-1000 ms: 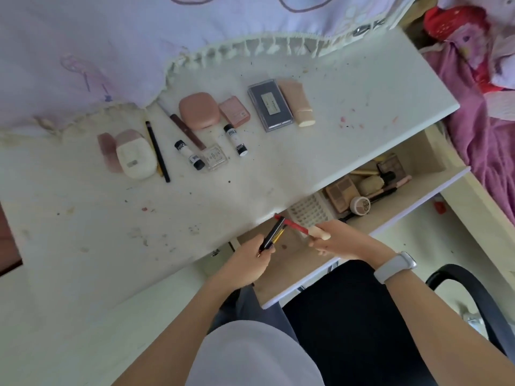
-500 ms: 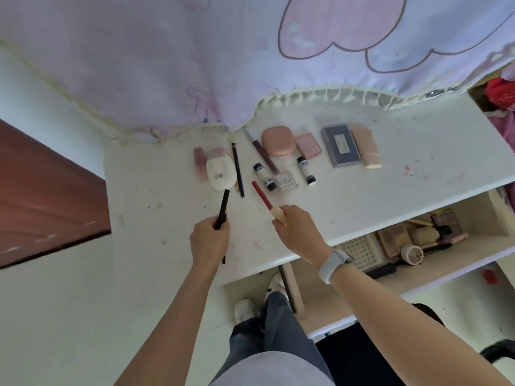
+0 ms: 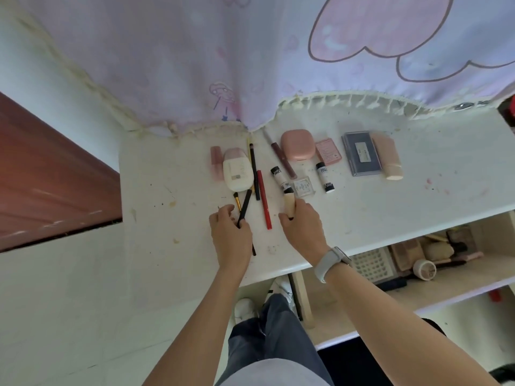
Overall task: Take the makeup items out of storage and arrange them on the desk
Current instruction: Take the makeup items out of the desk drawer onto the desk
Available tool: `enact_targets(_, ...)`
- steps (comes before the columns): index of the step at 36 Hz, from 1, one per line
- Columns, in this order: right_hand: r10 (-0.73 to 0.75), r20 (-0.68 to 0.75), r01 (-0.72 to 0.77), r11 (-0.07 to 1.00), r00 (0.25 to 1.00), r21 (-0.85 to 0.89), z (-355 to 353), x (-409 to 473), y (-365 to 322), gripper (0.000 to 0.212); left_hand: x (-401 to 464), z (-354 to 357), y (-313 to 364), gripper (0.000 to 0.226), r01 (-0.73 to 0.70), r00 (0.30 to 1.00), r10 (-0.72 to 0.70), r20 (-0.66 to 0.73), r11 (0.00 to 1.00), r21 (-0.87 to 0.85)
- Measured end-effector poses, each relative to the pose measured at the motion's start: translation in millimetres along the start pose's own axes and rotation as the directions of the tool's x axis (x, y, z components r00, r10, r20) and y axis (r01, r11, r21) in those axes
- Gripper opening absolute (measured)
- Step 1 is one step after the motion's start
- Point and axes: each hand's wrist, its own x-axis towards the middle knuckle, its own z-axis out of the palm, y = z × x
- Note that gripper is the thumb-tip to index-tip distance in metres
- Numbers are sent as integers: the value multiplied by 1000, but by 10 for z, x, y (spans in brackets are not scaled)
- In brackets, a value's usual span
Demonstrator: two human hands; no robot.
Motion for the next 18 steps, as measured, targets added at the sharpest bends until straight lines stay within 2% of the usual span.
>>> enact_targets(5, -55, 5, 54, 994, 998, 94, 24, -3, 9, 46, -139, 79, -7, 43, -117, 991, 119, 65, 993, -24)
enact_targets(11, -139, -25, 141, 970, 990, 200, 7, -81, 72, 40, -222, 120, -85, 45, -274, 953, 252, 166, 953, 127)
enact_targets(13, -205, -30, 207, 965, 978, 160, 23, -141, 152, 39, -253, 117, -169, 47, -351, 928, 306, 211, 909, 225)
enact_targets(16, -319, -9, 319, 947, 948, 36, 66, -231, 270, 40, -285, 128, -318, 53, -486, 869, 372, 326, 763, 426)
enact_targets(18, -356, 6, 356, 935, 935, -7, 76, -258, 305, 42, -287, 133, -375, 55, -530, 846, 389, 366, 688, 495)
